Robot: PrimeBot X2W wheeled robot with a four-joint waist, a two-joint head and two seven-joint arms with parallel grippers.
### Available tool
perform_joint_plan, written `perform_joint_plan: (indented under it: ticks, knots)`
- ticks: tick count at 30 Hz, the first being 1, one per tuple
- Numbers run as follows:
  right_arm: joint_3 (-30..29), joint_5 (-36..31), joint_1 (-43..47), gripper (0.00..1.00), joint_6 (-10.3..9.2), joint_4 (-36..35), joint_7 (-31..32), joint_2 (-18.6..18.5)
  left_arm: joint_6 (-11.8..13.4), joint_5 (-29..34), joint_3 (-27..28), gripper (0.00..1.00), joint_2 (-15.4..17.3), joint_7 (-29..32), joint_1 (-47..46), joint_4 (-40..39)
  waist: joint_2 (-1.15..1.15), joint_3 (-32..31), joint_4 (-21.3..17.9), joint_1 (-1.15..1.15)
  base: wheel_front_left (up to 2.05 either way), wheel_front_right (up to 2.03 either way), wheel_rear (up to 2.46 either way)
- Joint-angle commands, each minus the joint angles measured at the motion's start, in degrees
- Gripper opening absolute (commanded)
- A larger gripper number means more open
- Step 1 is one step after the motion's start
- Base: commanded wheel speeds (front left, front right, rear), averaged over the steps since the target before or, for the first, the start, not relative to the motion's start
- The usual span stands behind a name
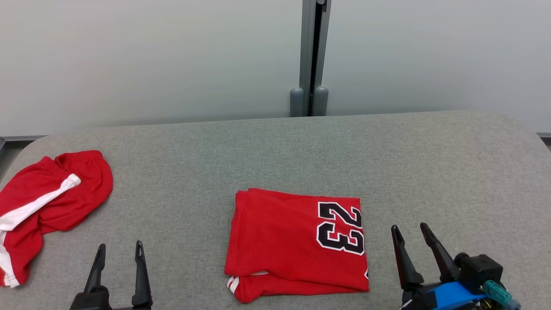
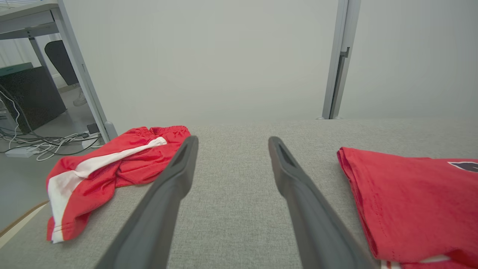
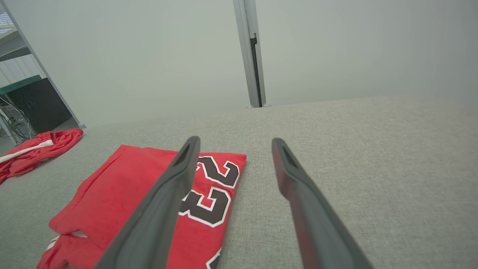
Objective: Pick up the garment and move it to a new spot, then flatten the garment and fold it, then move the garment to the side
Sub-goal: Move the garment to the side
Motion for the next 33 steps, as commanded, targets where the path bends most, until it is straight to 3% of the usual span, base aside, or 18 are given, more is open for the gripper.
perform_joint_plan:
  ticks: [1, 10, 22, 33]
  knots:
    - [0.0, -0.5, -1.4, 1.00, 0.03, 0.4, 0.0, 0.0, 0.2, -0.2, 0.2, 1.00, 0.1, -0.1, -1.0, 0.1, 0.01, 0.1, 0.0, 0.00, 0.00, 0.00, 0.00]
    - [3.3, -1.6, -9.0, 1.00, 0.03, 5.6, 0.2, 0.0, 0.2, -0.2, -0.2, 1.00, 0.0, -0.1, -2.0, -0.3, 0.01, 1.3, 0.8, 0.00, 0.00, 0.00, 0.00]
    - [4.6, -2.3, -19.0, 1.00, 0.02, 23.4, 1.0, 0.0, 0.6, -0.8, -1.6, 1.00, -0.4, -0.1, -4.8, -0.3, 0.01, 5.9, 4.1, 0.00, 0.00, 0.00, 0.00]
    - [6.3, 0.4, -21.3, 1.00, 0.02, 34.8, 0.0, 0.0, 1.4, -1.3, -2.6, 1.00, -0.6, -0.1, -6.0, -0.5, 0.01, 8.2, 5.3, 0.00, 0.00, 0.00, 0.00]
